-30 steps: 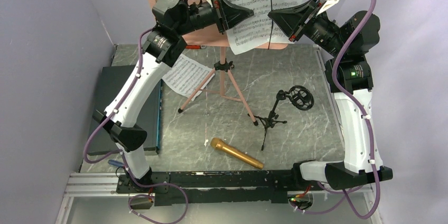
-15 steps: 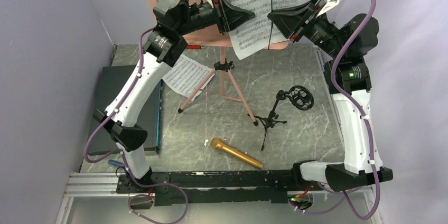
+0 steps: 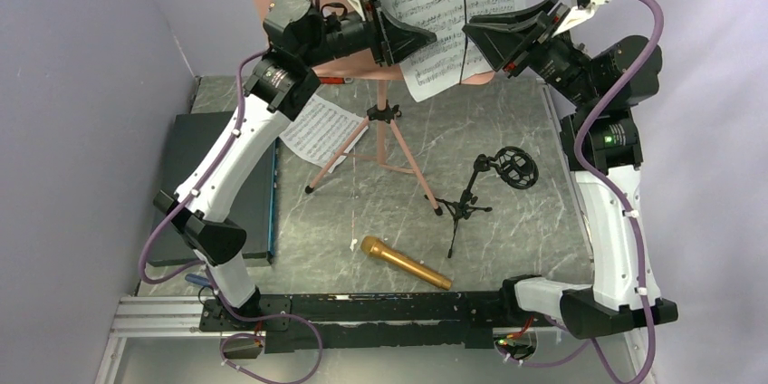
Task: Set up the instrument practice props
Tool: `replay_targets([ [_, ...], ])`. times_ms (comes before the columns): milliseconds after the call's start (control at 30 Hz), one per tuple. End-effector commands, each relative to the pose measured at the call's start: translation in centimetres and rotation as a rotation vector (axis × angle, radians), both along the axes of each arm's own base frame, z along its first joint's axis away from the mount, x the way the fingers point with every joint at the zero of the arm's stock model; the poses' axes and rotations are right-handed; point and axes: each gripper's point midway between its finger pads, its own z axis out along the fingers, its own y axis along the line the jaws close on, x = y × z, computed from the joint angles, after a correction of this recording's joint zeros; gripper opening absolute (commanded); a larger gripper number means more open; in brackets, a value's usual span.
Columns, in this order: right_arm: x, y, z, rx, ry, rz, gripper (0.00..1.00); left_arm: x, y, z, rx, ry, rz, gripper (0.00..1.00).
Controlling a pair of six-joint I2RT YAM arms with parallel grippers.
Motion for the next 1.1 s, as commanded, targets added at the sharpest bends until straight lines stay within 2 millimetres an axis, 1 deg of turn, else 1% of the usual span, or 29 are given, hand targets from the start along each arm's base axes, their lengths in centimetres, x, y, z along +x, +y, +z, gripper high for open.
replay_targets([
  [0,-1.7,-0.5,1.8,0.028,-0.082,-0.012,0.30,-2.1,1.7,3.1,-0.056,-0.082,0.023,0.47],
  [100,-1.9,-0.9,1.9,0.038,-0.088,-0.034,0.31,-2.3,2.1,3.0,-0.055,-0.080,0.033,0.54],
  [233,-2.2,-1.4,1.9,0.052,-0.093,-0.066,0.35,-2.5,2.6,2.9,-0.056,-0.081,0.057,0.61],
  [267,-2.2,-1.6,1.9,0.057,-0.096,-0.078,0.38,-2.5,2.8,2.8,-0.054,-0.079,0.063,0.63],
  [367,-2.4,-1.9,1.6,0.066,-0.095,-0.100,0.43,-3.0,3.4,2.7,-0.053,-0.077,0.081,0.69],
  [467,-2.6,-2.2,1.2,0.072,-0.088,-0.116,0.45,-3.6,4.2,2.3,-0.051,-0.067,0.096,0.77],
  [567,-2.6,-2.4,0.8,0.076,-0.083,-0.131,0.47,-4.2,5.0,1.3,-0.035,-0.051,0.120,0.84],
  [667,-2.7,-2.9,0.8,0.082,-0.090,-0.161,0.47,-4.6,6.0,0.1,-0.010,-0.031,0.155,0.88],
  [733,-2.4,-3.6,0.6,0.094,-0.088,-0.206,0.48,-4.9,6.6,-0.9,0.006,-0.017,0.176,0.89],
  [767,-2.3,-4.1,0.6,0.103,-0.087,-0.236,0.48,-5.0,6.8,-1.8,0.023,-0.003,0.183,0.90],
  [867,-1.8,-6.1,0.3,0.143,-0.073,-0.358,0.49,-5.6,7.6,-3.8,0.059,0.033,0.201,0.92],
  [967,-1.7,-8.5,0.0,0.191,-0.062,-0.495,0.49,-5.8,8.2,-6.2,0.100,0.080,0.224,0.93],
  [1000,-1.6,-9.7,-0.1,0.210,-0.056,-0.556,0.49,-6.0,8.5,-7.0,0.112,0.097,0.235,0.93],
  [1067,-1.6,-11.1,-0.6,0.233,-0.050,-0.631,0.50,-6.1,9.1,-8.5,0.137,0.135,0.257,0.93],
])
